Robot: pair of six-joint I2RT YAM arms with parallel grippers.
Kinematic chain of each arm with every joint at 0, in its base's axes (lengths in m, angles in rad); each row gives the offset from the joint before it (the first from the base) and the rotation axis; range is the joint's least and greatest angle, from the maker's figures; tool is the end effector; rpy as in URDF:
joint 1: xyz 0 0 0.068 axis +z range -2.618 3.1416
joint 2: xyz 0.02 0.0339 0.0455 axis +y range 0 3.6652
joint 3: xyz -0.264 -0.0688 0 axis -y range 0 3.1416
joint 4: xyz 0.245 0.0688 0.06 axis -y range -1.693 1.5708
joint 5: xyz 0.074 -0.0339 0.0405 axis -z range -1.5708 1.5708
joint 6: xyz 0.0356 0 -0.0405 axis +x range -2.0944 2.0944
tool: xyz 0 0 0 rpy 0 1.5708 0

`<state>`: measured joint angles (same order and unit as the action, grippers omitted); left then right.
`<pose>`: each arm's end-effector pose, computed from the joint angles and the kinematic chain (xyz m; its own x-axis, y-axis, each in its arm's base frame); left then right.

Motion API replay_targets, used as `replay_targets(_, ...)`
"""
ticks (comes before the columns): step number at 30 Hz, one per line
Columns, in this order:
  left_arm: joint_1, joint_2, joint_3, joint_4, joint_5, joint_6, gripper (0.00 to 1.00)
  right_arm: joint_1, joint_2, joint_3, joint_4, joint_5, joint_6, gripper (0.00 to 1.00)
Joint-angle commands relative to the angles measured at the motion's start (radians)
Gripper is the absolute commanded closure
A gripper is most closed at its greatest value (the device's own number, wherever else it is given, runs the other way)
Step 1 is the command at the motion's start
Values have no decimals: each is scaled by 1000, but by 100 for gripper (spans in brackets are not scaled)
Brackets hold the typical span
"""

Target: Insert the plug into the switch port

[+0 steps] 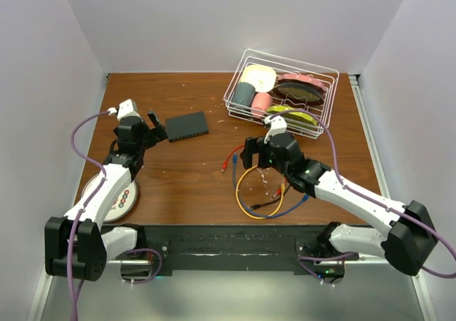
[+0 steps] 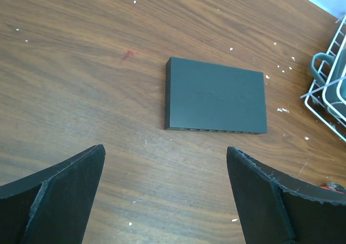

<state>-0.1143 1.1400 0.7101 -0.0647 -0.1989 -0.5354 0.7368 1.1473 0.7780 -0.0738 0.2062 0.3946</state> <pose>0.2525 -0.0219 0.2541 -0.3745 -0.4604 -0.8048 -0.2930 0.8823 -0.3684 0.1974 0.1693 0.2750 -0.4933 0.0605 -0.8677 -0.3586 0.8947 0.2663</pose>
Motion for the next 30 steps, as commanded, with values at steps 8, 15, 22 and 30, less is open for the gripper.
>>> replay_targets(8,-150,33,144,-121,-230,41,0,79,224,113,-198,217,205,1)
replay_targets(15,-171,50,158,-135,-212,55,0,81,265,63,-139,148,325,4)
replay_targets(22,-180,56,157,-126,-180,60,0,79,383,82,-127,88,400,48)
replay_targets(30,-186,21,137,-119,-172,57,0,75,473,119,-132,157,420,54)
